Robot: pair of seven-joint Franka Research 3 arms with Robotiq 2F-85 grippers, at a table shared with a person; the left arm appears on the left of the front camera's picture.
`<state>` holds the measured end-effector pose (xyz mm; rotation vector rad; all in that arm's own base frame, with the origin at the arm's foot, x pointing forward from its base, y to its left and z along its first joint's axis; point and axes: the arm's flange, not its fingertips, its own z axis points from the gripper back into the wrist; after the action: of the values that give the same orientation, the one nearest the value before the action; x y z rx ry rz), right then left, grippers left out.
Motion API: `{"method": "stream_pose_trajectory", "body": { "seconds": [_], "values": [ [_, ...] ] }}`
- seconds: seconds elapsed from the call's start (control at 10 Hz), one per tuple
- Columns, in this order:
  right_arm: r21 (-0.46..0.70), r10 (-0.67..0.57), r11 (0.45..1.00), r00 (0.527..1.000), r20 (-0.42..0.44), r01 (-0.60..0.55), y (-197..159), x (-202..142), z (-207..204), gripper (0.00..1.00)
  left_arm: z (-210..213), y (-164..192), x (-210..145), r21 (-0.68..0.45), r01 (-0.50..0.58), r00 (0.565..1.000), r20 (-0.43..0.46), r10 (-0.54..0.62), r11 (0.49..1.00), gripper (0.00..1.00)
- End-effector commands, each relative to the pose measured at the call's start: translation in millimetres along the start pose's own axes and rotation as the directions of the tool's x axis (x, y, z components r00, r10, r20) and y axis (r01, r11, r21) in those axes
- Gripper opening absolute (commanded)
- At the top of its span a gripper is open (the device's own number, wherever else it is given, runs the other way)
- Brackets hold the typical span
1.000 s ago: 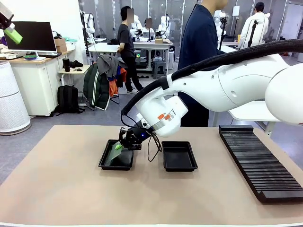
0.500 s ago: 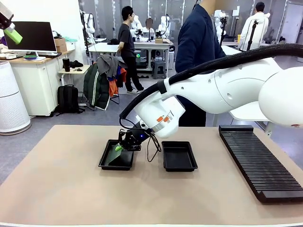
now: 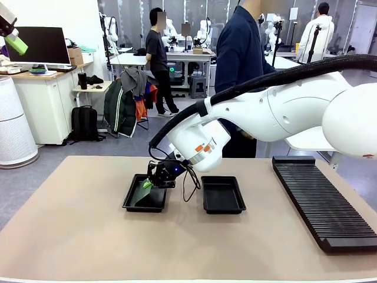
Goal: Inspect and transfer BCBs to ESD trays.
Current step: Pick up the Blank PCB from the PCB Rack and place it in the left ESD tray.
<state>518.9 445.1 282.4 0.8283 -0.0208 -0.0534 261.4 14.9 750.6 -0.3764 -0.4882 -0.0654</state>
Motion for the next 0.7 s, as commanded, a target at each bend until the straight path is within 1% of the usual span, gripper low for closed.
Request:
{"method": "stream_pose_trajectory", "body": {
  "seconds": [0.0,0.5,0.6],
  "values": [
    [0.001,0.000,1.000,1.000,0.002,0.000,-1.3,-1.6,1.0,0.03,-0.8,0.9,-2.3,-0.001,-0.003,1.000,-0.001,0.003,1.000,1.00],
    [0.000,0.000,1.000,1.000,0.000,0.000,0.0,0.0,0.0,0.03,-0.8,0.9,-2.3,-0.001,-0.003,1.000,-0.001,0.003,1.000,1.00],
    [-0.017,0.001,1.000,1.000,0.002,-0.001,2.5,-0.6,0.4,0.14,-0.8,0.9,-2.3,-0.001,-0.003,1.000,-0.001,0.003,1.000,1.00]
  ]
}}
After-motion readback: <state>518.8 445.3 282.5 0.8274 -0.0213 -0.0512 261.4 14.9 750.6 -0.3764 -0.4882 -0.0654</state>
